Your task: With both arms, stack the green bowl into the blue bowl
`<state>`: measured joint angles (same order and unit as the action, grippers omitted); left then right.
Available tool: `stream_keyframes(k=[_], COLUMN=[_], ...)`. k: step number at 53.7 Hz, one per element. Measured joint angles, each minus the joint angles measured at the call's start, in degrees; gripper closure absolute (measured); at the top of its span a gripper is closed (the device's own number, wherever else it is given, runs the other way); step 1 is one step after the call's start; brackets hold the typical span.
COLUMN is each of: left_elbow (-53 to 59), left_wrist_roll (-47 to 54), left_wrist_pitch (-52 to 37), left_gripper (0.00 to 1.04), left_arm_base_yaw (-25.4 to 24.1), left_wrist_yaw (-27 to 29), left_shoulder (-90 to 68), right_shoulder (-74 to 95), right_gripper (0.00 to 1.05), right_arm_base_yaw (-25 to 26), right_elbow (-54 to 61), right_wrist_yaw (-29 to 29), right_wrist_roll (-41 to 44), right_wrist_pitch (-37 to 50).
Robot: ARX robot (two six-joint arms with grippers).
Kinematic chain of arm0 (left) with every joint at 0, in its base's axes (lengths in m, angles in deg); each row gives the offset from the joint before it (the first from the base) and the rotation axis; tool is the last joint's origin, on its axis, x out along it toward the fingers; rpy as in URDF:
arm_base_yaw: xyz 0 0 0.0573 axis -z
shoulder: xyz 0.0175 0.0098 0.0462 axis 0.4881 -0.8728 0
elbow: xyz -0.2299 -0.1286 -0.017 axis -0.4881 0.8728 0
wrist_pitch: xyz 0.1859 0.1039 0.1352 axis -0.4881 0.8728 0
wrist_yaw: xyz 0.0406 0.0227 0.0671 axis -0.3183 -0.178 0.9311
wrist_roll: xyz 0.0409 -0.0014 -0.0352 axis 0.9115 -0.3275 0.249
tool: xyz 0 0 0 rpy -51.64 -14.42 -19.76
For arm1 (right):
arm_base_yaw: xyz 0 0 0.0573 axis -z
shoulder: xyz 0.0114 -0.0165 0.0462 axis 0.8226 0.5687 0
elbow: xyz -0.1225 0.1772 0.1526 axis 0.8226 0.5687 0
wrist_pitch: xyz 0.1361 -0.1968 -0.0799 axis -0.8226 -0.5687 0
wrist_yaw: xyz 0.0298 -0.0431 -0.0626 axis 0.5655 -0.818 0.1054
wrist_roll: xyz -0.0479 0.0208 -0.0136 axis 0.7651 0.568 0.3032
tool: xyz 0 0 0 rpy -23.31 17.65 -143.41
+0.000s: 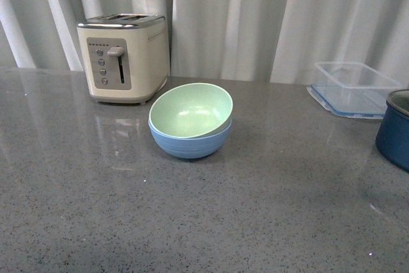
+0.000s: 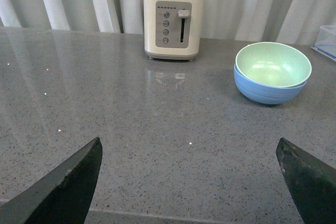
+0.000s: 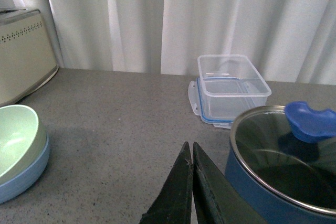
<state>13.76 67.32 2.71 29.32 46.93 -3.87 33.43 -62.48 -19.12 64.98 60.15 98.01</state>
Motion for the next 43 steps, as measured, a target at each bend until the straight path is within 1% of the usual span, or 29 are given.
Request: stream_keyframes(k=[16,18,22,38,43], left_elbow=[0.0,0.0,0.0,0.0,0.0], left_wrist_roll=[0.0,0.0,0.0,0.0,0.0], left_wrist_pitch=[0.0,0.0,0.0,0.0,0.0], left_gripper=[0.07,0.07,0.07,0.07,0.07], left_arm_base_yaw=[0.0,0.0,0.0,0.0,0.0], left_wrist_yaw=[0.0,0.0,0.0,0.0,0.0], left_shoulder=[0.0,0.0,0.0,0.0,0.0], right_shoulder=[-10.9,-12.7,-16.2,-28.7,-29.7], right_gripper=[1.04,1.04,1.04,1.04,1.04], right_arm_base_yaw=[2.9,4.9,6.8,7.0,7.0], right_elbow=[10.8,12.1,14.2,18.9,21.1], right_wrist_yaw=[3.2,6.3,6.8,7.2,7.1], right_wrist_roll=[0.0,0.0,0.0,0.0,0.0], right_wrist_pitch=[-0.3,-0.9,-2.3,-10.1,-8.2])
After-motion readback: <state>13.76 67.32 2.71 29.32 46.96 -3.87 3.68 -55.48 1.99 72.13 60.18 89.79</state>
